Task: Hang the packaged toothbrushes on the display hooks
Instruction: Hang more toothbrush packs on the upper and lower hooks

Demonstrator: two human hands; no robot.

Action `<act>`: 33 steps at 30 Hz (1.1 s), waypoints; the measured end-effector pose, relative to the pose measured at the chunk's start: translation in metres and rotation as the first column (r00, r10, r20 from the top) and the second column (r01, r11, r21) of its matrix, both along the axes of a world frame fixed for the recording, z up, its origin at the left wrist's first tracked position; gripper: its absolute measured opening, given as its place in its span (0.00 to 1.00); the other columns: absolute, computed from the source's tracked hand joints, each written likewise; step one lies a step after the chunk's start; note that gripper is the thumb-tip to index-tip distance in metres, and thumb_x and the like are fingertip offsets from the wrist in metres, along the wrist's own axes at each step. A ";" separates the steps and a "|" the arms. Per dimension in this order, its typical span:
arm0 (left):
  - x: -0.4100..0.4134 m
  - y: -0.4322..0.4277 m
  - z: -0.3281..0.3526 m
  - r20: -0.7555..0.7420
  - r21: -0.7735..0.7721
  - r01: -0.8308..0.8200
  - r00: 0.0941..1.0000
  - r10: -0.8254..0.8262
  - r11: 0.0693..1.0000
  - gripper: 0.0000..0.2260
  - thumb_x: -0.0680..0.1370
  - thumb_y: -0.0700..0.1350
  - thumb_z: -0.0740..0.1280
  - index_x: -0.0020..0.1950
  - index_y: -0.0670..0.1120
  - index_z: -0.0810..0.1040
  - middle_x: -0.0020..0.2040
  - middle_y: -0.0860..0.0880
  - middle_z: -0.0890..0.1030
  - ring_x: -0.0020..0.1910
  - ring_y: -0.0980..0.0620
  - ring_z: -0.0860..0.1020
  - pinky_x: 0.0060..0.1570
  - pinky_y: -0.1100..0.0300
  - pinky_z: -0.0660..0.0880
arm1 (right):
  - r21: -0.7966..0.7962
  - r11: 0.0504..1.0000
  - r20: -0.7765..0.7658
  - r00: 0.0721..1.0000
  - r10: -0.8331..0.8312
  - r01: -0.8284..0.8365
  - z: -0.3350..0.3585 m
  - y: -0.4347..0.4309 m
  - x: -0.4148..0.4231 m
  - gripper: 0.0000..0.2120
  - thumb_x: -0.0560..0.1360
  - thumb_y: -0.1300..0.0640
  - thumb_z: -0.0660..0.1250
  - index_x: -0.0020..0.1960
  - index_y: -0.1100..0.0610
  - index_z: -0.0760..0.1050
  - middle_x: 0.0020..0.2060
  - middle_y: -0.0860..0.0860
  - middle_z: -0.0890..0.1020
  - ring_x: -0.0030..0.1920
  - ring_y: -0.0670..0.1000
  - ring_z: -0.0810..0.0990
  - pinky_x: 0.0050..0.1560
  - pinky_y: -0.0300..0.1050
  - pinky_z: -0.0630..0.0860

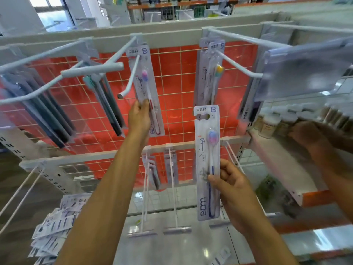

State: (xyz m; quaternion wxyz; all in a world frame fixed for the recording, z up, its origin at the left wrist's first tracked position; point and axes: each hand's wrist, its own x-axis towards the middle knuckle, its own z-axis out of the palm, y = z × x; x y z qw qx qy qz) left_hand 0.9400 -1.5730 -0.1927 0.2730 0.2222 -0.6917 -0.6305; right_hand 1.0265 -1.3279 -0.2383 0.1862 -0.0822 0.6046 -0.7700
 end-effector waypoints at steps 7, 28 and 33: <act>0.007 -0.001 -0.027 0.055 0.024 0.009 0.998 -0.010 1.000 0.13 0.82 0.58 0.56 0.51 0.52 0.74 0.48 0.52 0.79 0.47 0.54 0.77 0.47 0.59 0.73 | 0.033 0.999 -0.006 1.000 -0.019 0.019 0.000 0.005 0.000 0.12 0.75 0.65 0.65 0.55 0.52 0.75 0.48 0.48 0.86 0.50 0.50 0.84 0.50 0.48 0.82; 0.103 0.104 -0.070 0.122 0.231 0.183 0.969 -0.215 0.956 0.13 0.84 0.48 0.57 0.54 0.44 0.80 0.49 0.46 0.85 0.47 0.52 0.83 0.46 0.61 0.78 | 0.125 0.992 -0.035 0.999 0.011 -0.007 -0.010 0.015 0.017 0.21 0.78 0.70 0.58 0.52 0.44 0.75 0.44 0.40 0.85 0.49 0.42 0.83 0.43 0.38 0.81; 0.131 0.118 -0.052 0.050 0.182 0.340 0.934 -0.354 0.923 0.15 0.84 0.47 0.55 0.54 0.47 0.81 0.46 0.49 0.86 0.47 0.53 0.83 0.47 0.60 0.78 | 0.095 0.995 -0.047 0.998 0.041 -0.036 -0.011 0.006 0.027 0.20 0.79 0.70 0.58 0.55 0.45 0.75 0.45 0.41 0.85 0.49 0.42 0.83 0.41 0.37 0.80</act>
